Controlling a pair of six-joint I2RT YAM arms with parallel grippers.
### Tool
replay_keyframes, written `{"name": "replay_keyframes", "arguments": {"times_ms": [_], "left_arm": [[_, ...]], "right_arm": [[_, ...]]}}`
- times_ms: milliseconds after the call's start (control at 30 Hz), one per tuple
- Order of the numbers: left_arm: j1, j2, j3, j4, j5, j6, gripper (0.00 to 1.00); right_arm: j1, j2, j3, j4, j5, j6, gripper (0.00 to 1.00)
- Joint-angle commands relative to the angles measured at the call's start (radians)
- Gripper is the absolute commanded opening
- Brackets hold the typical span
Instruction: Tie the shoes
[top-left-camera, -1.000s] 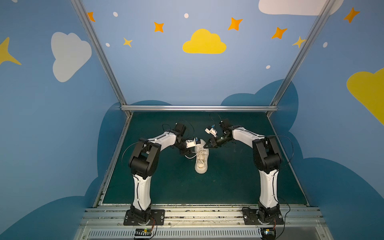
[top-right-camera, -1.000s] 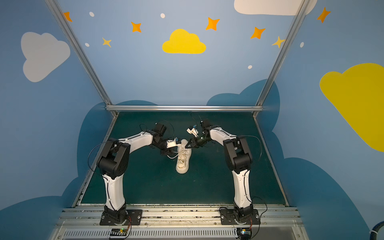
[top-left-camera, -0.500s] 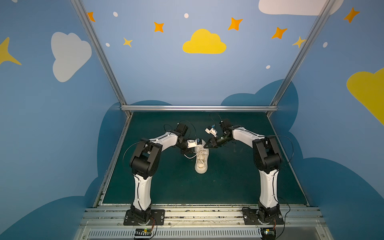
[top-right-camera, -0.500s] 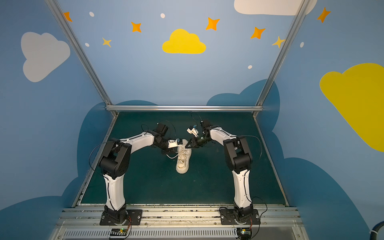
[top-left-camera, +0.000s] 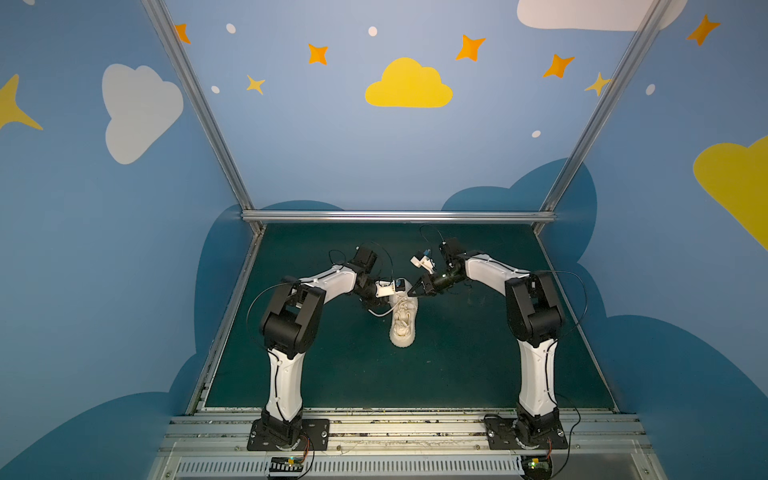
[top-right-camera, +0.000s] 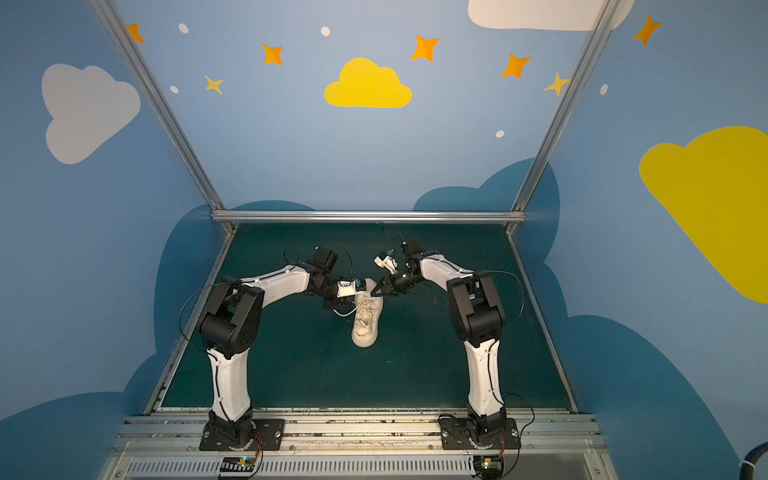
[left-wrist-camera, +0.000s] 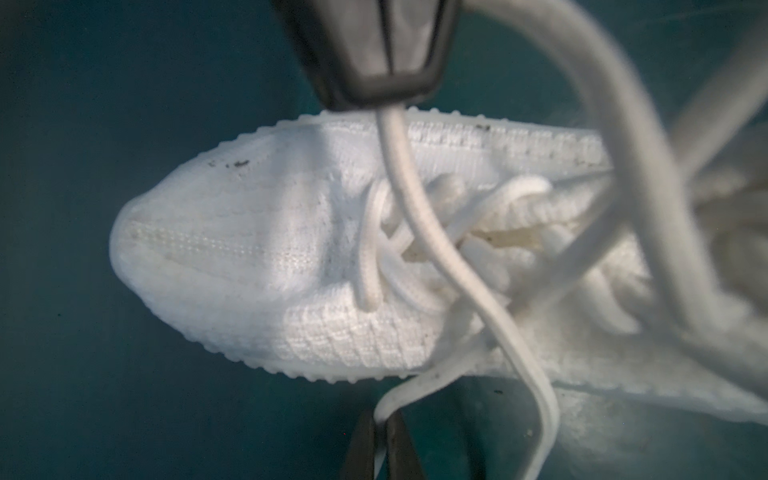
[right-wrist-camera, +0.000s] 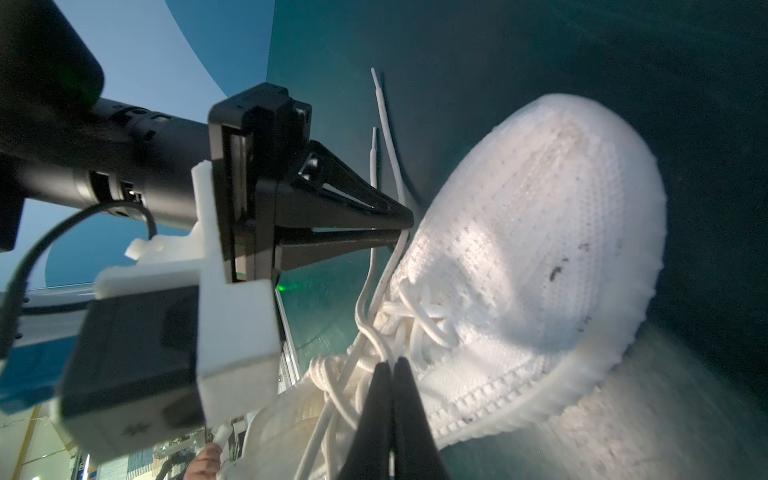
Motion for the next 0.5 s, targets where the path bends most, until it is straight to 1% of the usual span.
{"name": "replay_keyframes", "arguments": {"times_ms": [0, 100, 467], "left_arm": [[-0.004, -0.027, -0.025, 0.001, 0.001, 0.022, 0.06], [-0.003, -0.051, -0.033, 0.000, -0.005, 0.032, 0.04], [-0.024, -0.168, -0.085, 0.011, -0.037, 0.047, 0.04]], "right_arm": [[-0.003, 0.014, 0.001, -0.019, -0.021, -0.003, 0.03], [-0.003, 0.012, 0.002, -0.017, -0.022, 0.001, 0.03], [-0.001, 0.020, 0.015, -0.017, -0.022, 0.010, 0.04]]}}
